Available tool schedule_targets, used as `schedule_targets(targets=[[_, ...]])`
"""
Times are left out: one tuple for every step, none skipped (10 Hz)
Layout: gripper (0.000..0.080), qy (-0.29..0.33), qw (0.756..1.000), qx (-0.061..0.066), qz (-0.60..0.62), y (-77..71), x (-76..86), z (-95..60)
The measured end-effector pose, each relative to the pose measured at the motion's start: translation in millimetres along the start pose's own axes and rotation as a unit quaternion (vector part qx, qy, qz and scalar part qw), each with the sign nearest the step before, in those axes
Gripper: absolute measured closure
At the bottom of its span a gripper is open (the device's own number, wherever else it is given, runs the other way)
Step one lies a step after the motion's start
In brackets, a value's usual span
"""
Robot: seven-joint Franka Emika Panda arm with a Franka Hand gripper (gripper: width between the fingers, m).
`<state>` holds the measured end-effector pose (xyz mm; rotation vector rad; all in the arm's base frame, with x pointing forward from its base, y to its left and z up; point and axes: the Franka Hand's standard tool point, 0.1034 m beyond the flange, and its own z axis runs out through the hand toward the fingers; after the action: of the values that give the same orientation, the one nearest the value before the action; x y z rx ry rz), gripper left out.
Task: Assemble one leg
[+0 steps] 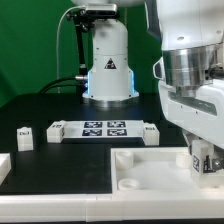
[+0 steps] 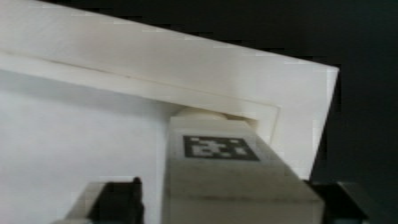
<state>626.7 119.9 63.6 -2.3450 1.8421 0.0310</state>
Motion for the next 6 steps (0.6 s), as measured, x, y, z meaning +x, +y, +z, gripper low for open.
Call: schedule_targets(targets=[[0.0292,0.001,1.0,0.0,-0.027,-0.2,-0.7,0.1],[0.018,0.002,0.995,0.0,-0.104,-0.2,-0.7,0.1],[0.0159,0.002,0.989,0.0,-0.146,-0.4,-1.1,0.0],[0.0159,0.003,0.977,0.0,-0.214,-0.7,-1.7,-0.2],[0.0151,0.003,0.964,0.0,-0.267,-1.5,-2.1,-0.7],[0.0151,0.004,0.947,0.0,-0.323,-2.2,-1.8,-1.2]])
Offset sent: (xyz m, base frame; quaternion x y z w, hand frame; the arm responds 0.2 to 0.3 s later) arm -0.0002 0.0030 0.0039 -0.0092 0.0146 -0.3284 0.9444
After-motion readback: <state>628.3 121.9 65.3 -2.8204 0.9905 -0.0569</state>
